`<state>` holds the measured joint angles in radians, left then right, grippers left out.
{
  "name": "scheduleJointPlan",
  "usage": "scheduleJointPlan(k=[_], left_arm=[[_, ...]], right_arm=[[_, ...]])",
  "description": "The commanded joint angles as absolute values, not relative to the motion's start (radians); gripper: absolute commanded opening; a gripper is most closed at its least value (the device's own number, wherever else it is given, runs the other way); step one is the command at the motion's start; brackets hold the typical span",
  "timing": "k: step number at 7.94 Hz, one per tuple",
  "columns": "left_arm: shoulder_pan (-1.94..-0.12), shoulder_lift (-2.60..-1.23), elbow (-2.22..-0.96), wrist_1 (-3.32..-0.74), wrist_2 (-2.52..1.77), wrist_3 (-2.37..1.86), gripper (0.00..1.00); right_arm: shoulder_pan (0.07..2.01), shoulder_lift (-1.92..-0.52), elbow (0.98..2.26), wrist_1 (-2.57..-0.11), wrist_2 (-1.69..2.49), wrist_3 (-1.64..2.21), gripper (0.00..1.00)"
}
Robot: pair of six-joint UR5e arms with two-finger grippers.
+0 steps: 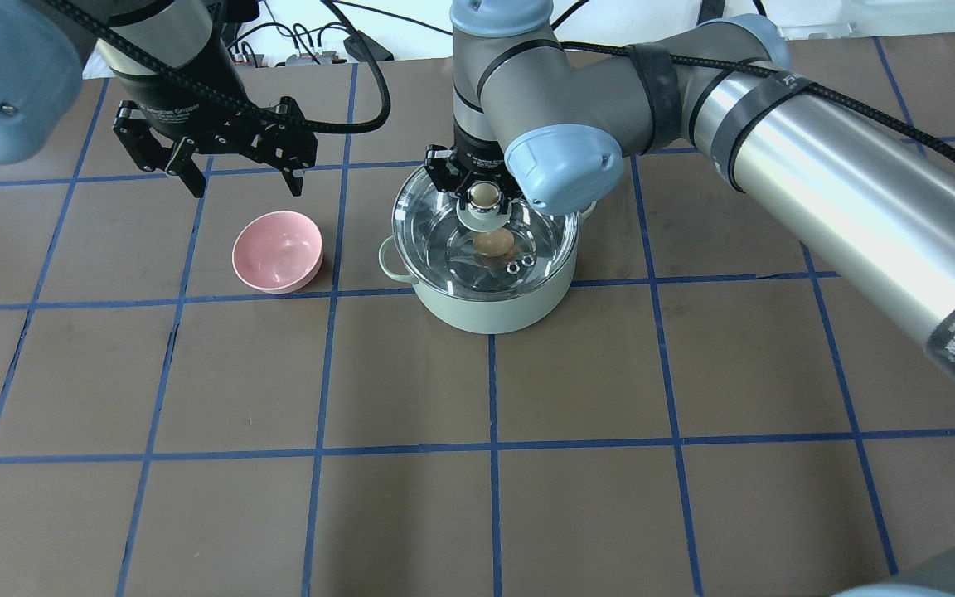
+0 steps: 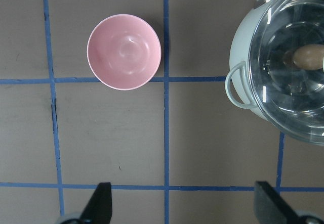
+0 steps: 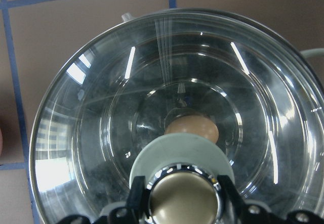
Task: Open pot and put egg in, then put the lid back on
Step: 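Lower the lid onto the pot rim with the right gripper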
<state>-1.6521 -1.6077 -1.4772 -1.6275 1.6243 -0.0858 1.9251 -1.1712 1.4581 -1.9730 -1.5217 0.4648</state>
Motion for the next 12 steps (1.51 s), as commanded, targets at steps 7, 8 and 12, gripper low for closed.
scheduleJointPlan(k=[7, 8, 12], left_arm=[[-1.652, -1.608, -1.477, -1.628, 1.624, -0.083, 1.0], [-1.652, -1.608, -1.477, -1.628, 1.624, -0.083, 1.0], [-1.652, -1.608, -1.477, -1.628, 1.624, -0.083, 1.0]], right_arm=[[1.919, -1.172, 1.473, -1.977, -1.523, 0.437, 0.0], [1.908, -1.178, 1.473, -1.977, -1.52, 0.422, 0.0], [1.907, -1.181, 1.468, -1.98, -1.517, 0.426, 0.0]])
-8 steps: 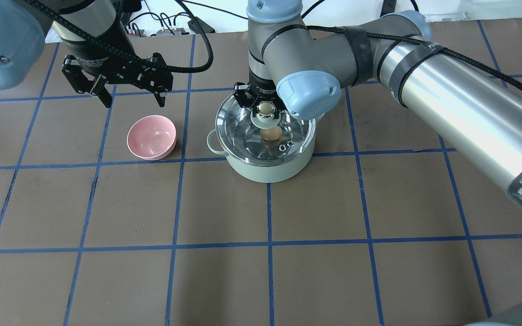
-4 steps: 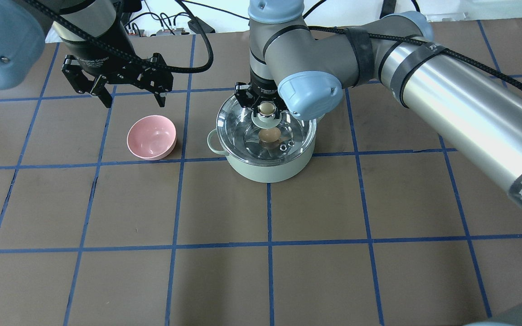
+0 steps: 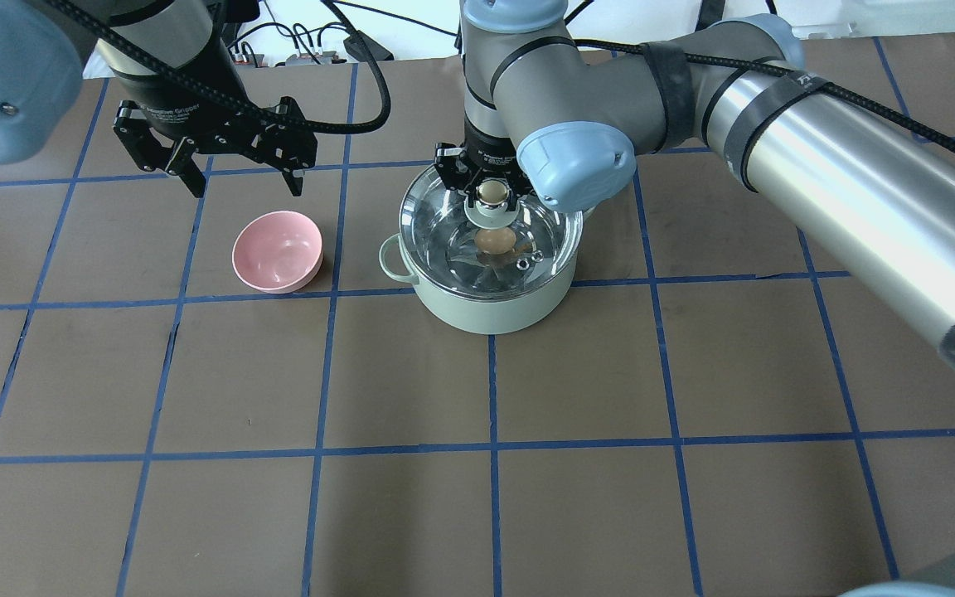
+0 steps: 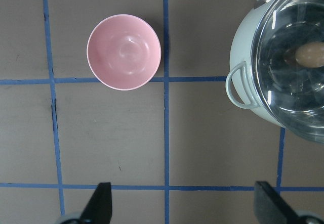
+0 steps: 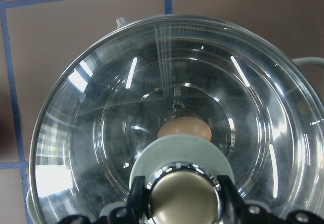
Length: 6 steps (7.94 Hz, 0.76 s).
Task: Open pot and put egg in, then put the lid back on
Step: 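Lower the lid onto the pot rim with the right gripper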
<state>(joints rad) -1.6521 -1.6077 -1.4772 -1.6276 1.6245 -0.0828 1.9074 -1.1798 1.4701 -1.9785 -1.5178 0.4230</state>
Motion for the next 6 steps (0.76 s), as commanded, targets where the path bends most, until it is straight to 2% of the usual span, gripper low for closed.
scheduleJointPlan(k=[1, 6], left_arm=[[-1.652, -1.608, -1.477, -1.628, 1.624, -0.083, 1.0], [-1.652, -1.608, -1.477, -1.628, 1.624, -0.081, 1.0]], right_arm=[[1.907, -1.18, 1.47, -1.98, -1.516, 0.426, 0.0], [1.907, -1.18, 1.468, -2.005, -1.526, 0.405, 0.0]])
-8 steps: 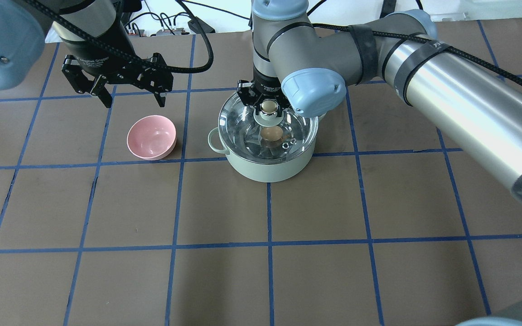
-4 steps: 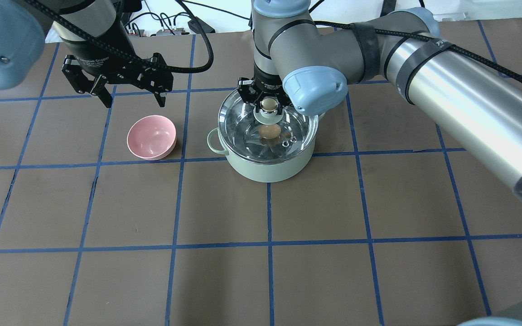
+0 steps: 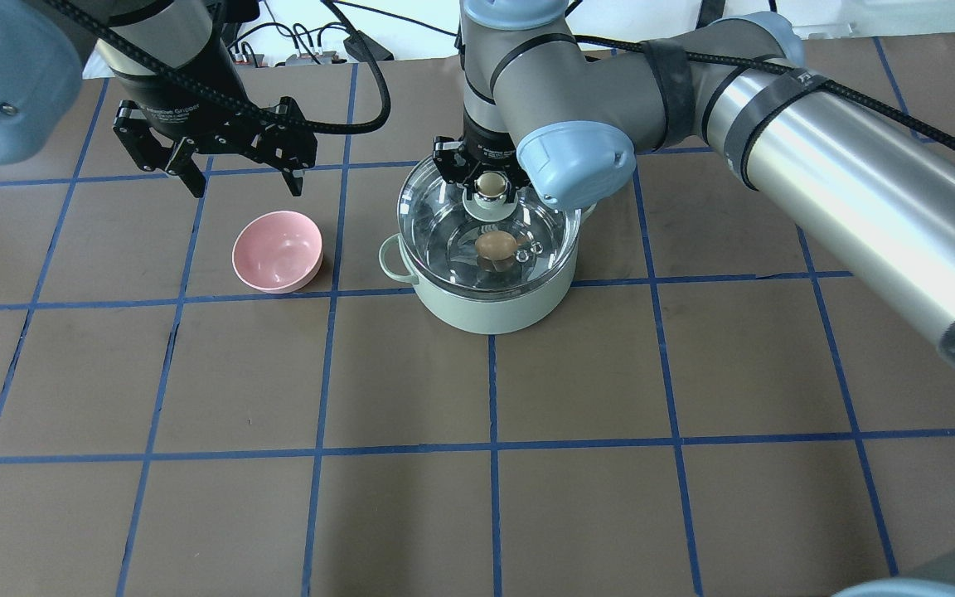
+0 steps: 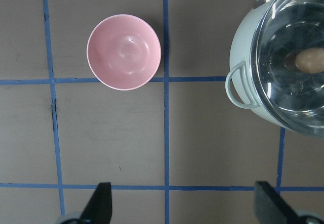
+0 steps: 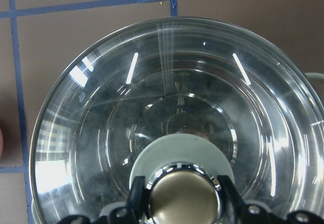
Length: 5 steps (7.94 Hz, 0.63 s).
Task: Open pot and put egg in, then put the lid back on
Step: 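Lower the lid onto the pot rim with the right gripper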
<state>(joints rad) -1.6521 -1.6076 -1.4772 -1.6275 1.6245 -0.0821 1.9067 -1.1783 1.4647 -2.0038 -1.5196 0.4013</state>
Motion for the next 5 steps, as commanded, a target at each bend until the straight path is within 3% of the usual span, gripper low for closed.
scheduleJointPlan(k=[1, 2, 5], left_arm=[[-1.652, -1.608, -1.477, -1.628, 1.624, -0.081, 1.0], [-1.652, -1.608, -1.479, -1.628, 1.624, -0.081, 1.0], [-1.652, -1.608, -1.477, -1.628, 1.624, -0.081, 1.0]], right_arm=[[1.907, -1.18, 1.468, -2.005, -1.52, 0.413, 0.0], [1.907, -1.18, 1.468, -2.005, -1.522, 0.414, 0.14], [1.907, -1.18, 1.47, -2.005, -1.522, 0.417, 0.25]])
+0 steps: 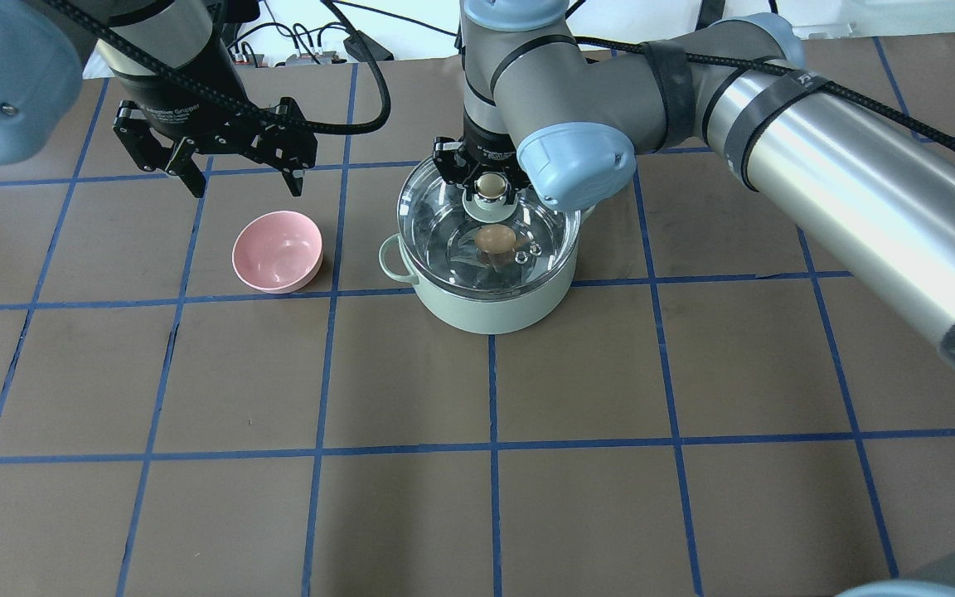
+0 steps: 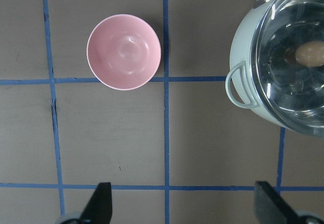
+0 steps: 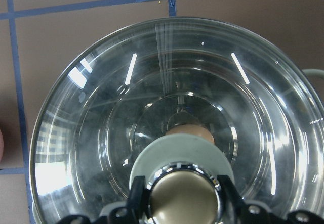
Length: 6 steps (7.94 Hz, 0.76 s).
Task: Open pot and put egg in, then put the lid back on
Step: 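Lower the lid onto the pot rim with the right gripper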
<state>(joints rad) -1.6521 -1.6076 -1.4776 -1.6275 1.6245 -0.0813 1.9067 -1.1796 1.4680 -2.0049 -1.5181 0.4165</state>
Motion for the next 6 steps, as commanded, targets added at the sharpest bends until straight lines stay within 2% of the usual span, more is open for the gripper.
scheduleJointPlan(k=[1, 3, 6], left_arm=[[-1.652, -1.608, -1.477, -1.628, 1.624, -0.081, 1.0], [-1.652, -1.608, -1.477, -1.628, 1.624, -0.081, 1.0], [-1.652, -1.608, -1.479, -1.628, 1.624, -0.081, 1.0]], right_arm=[[1.907, -1.18, 1.47, -2.005, -1.528, 0.416, 0.37], [1.907, -1.18, 1.471, -2.005, -1.525, 0.419, 0.59], [1.907, -1.18, 1.47, -2.005, -1.528, 0.419, 0.73]])
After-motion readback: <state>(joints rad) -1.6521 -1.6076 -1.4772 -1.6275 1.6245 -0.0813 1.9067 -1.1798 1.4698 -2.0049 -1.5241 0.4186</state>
